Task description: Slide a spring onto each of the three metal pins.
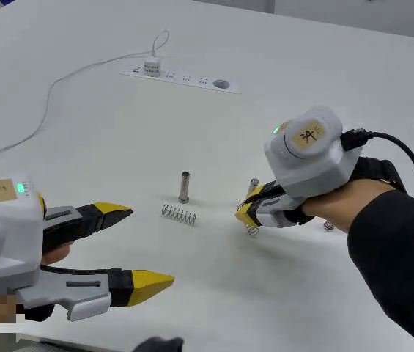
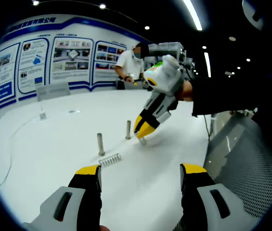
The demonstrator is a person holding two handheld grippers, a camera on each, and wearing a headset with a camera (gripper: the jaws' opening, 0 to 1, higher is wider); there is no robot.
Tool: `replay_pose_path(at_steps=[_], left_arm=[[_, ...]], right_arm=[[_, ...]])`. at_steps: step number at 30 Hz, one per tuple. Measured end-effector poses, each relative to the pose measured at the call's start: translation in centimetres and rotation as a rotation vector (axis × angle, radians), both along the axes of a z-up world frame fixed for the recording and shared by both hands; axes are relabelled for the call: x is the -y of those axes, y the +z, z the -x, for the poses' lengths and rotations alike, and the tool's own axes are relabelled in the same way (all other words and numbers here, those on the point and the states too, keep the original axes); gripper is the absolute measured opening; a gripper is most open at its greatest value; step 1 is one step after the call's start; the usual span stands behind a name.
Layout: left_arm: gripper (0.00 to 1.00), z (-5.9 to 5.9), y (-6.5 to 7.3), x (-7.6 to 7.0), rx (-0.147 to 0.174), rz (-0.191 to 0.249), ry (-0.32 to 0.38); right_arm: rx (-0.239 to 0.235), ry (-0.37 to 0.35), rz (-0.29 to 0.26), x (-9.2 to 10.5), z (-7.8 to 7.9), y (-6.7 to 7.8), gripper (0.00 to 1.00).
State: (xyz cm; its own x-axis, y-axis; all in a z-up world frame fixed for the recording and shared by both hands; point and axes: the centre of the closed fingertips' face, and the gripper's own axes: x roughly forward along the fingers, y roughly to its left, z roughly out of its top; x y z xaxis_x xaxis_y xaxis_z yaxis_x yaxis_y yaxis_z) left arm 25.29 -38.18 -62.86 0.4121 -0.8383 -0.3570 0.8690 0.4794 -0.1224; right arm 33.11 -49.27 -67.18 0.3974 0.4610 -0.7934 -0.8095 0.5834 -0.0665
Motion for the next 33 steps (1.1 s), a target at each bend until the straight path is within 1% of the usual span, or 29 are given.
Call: replay_pose_path(at_steps=[12,22,27,30,33], left_arm=[[0.68,0.0,0.0,0.0,0.002,-0.001,0.000],[0.68,0.0,0.0,0.0,0.002,-0.004,-0.002],[0.68,0.0,-0.1,0.0,0.001,-0.005,-0.004],[0.68,0.0,-0.1,0.0,-0.001,-0.006,-0.005],[0.68,0.0,-0.1,0.0,-0.002,-0.005,-0.005]], right_arm=[[0.041,-0.044,-0.058,0.5,-0.1,1.9,0.12],[0.086,-0.083,-0.135,0.7,-0.6,4.1,0.12],[0.122,-0.105,-0.171,0.9,-1.1,5.2,0.12],[0.144,-0.125,-0.205,1.0,-1.4,5.9,0.12],[0.160,-0.136,-0.222,1.0,-1.6,6.3,0.12]])
